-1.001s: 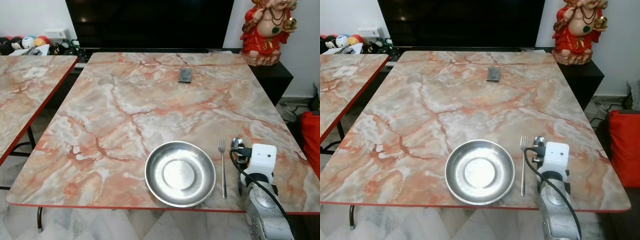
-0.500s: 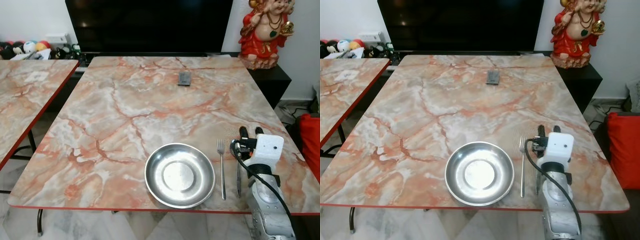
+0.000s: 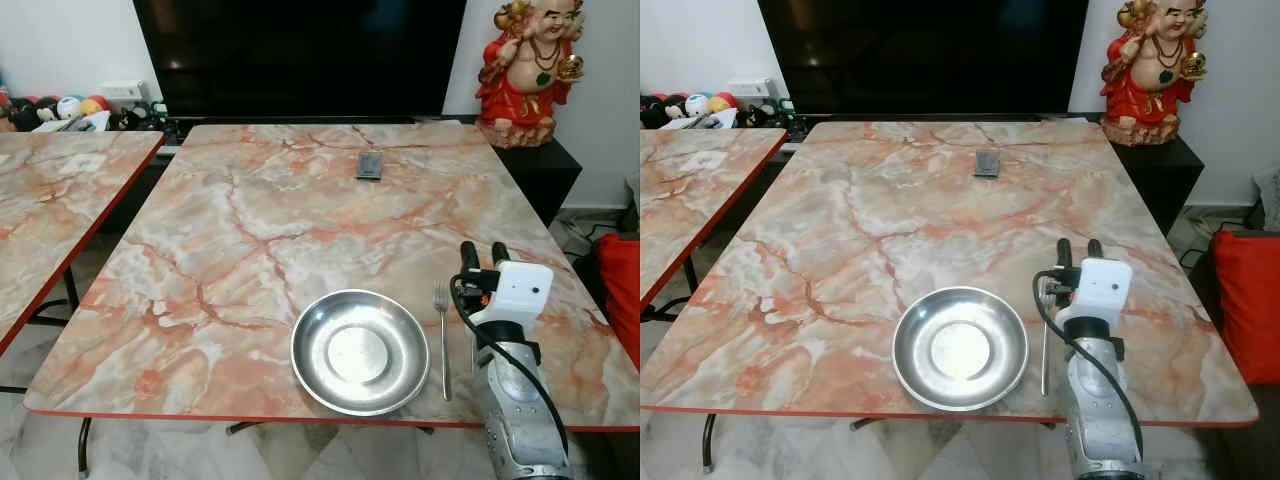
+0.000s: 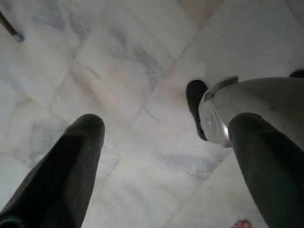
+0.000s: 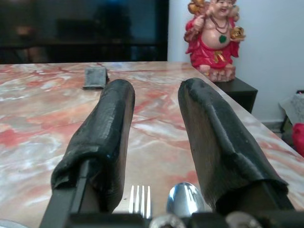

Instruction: Setting the table

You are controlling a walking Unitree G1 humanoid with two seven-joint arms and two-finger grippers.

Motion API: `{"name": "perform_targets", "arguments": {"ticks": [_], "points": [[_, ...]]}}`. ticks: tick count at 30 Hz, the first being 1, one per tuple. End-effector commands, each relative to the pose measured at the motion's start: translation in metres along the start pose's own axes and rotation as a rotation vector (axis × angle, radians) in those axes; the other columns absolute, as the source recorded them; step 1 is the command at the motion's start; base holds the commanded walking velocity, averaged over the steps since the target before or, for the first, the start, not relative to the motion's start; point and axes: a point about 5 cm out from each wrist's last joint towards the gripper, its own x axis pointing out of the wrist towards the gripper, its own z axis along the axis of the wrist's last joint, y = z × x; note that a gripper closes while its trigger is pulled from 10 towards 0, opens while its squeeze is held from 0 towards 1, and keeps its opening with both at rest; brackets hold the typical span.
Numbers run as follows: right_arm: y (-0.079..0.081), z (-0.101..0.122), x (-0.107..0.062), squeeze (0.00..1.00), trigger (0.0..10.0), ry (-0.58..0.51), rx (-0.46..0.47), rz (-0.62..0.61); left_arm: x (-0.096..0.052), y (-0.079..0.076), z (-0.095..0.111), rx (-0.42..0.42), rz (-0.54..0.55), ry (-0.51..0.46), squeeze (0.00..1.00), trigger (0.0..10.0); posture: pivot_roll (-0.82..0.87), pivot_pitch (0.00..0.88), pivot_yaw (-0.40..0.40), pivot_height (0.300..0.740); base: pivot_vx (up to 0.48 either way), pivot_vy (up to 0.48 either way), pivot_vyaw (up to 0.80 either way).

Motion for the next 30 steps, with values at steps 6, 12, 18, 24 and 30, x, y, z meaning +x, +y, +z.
{"name": "perform_targets", "arguments": {"ticks": [6,12,18,24,30], "points": [[0.002,0.005,0.002,0.0,10.0,-0.04,-0.019,0.028,-0.002,0.0,-0.008,-0.003,0.002,0.037,0.0,10.0,-0.04,0.0,0.03,0.74,0.0,0.362,0.67],[0.004,0.007,0.001,0.0,10.0,-0.063,0.015,0.032,-0.002,0.0,-0.008,-0.003,0.004,0.036,0.0,10.0,-0.04,0.0,0.029,0.74,0.0,0.472,0.24],[0.001,0.008,0.002,0.0,10.0,-0.069,0.019,0.013,-0.002,0.001,-0.008,-0.006,0.006,0.034,0.0,10.0,-0.04,0.0,0.025,0.74,0.0,0.472,0.0],[0.003,0.01,0.004,0.0,10.0,-0.078,0.024,0.015,-0.001,0.001,-0.007,-0.01,0.008,0.032,0.0,10.0,-0.04,0.0,0.023,0.74,0.0,0.472,0.0],[0.007,0.014,0.004,0.0,10.0,-0.096,0.02,0.033,-0.001,0.001,-0.006,-0.013,0.009,0.029,0.0,10.0,-0.03,0.0,0.021,0.74,0.0,0.472,0.0]]}}
